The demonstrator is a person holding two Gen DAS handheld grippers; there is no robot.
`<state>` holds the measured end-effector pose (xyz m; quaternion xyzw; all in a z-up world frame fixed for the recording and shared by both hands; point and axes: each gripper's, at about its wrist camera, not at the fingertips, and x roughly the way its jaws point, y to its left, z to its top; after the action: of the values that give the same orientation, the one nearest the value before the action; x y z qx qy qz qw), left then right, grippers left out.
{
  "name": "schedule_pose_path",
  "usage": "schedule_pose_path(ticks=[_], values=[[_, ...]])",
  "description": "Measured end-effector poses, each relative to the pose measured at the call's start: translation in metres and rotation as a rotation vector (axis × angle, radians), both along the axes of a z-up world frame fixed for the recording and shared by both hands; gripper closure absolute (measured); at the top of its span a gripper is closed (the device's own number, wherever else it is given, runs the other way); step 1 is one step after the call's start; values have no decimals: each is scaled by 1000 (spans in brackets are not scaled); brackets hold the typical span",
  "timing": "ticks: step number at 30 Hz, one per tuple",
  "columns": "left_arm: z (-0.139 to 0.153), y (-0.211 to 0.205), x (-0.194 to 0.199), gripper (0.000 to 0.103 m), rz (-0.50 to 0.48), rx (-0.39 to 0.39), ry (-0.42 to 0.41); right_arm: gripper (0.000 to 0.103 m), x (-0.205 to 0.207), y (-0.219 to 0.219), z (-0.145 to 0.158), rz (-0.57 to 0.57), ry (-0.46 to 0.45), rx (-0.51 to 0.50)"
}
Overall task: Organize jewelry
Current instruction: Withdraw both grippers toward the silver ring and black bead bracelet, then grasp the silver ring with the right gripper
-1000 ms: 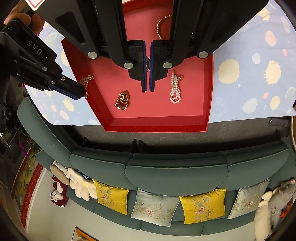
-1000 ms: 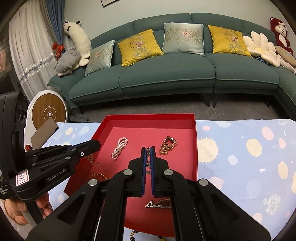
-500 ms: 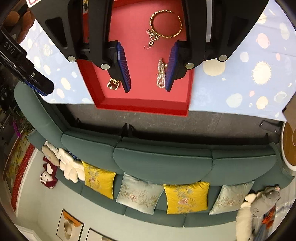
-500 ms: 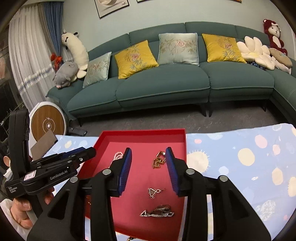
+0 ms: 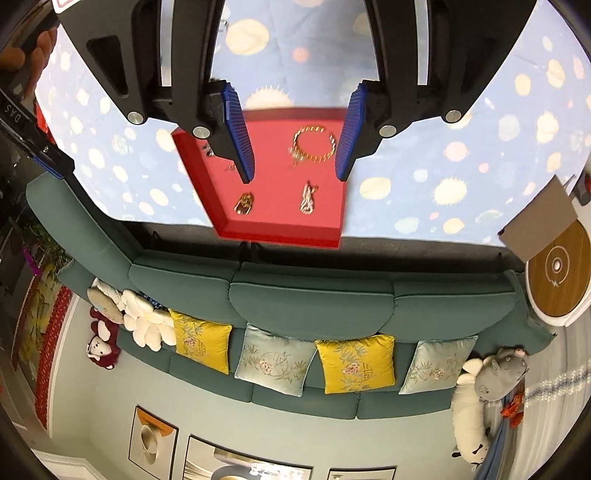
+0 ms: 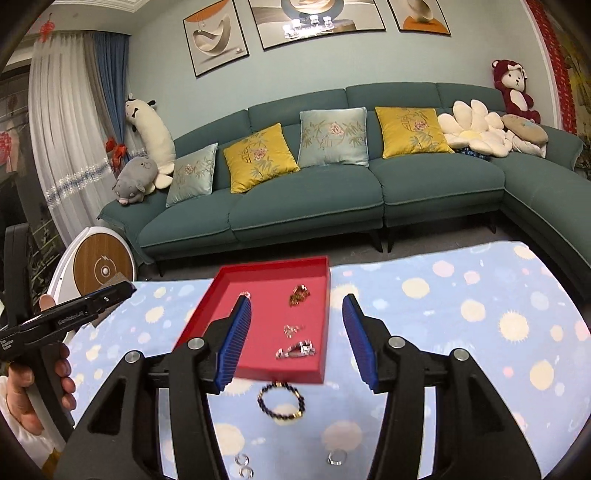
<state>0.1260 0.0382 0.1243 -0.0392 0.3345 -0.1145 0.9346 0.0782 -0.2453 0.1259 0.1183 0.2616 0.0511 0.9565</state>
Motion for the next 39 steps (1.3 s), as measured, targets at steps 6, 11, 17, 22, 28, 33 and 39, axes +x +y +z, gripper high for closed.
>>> schedule_pose_path(ticks=[6,11,17,22,28,33,39], values=[[-38,16,-32,59,41,4,82,53,-37,-14,-31,-29,79,-30],[-73,21,-50,59,74,-30,166,53,-52,-12,-67,-27,167,-57],[-91,6,-62,59,46,15,165,53,-52,9,-107,27,254,-105],[-97,-11,-66,59,-9,20,177,53,-47,15,-124,28,292,-109],[-107,-24,-64,59,-27,26,204,53,-39,14,-133,12,321,-96],[-109,-31,-65,59,-47,26,209,53,-36,14,-138,15,336,-94],[-115,-44,-65,59,-69,38,226,53,-35,15,-140,23,340,-92]])
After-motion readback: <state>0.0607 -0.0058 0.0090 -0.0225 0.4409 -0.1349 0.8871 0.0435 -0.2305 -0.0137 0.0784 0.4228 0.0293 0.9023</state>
